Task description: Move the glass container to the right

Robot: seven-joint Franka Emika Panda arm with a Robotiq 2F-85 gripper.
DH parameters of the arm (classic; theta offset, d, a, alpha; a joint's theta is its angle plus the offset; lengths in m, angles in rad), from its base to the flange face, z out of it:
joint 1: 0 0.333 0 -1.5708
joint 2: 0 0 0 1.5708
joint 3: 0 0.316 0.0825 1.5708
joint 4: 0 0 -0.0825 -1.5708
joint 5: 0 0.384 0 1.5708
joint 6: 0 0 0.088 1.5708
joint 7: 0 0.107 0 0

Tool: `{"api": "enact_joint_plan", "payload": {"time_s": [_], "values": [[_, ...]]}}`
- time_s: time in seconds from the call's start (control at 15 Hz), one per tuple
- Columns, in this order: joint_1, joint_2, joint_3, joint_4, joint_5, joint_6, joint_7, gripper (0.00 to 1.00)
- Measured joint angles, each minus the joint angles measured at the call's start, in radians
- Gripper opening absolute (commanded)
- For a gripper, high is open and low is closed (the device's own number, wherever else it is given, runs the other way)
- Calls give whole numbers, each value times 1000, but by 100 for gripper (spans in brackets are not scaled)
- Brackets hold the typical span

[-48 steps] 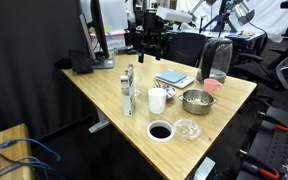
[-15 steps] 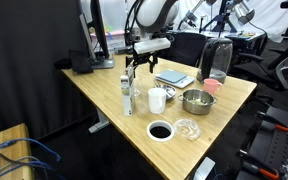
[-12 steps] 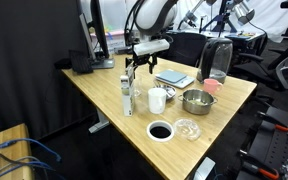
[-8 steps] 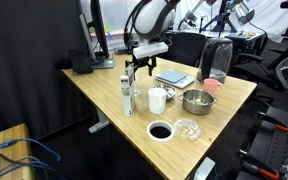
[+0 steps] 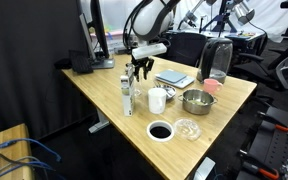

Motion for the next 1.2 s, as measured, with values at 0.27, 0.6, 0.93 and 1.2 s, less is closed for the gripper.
{"api": "enact_joint_plan", "payload": {"time_s": [0.27,0.6,0.93,1.2], "values": [[0,0,-2,0,0,0,0,0],[1,-6,-2,6,6,3,0,1],[-1,-6,-8,6,6,4,0,1],[-7,-6,-31,6,6,5,5,1]]}}
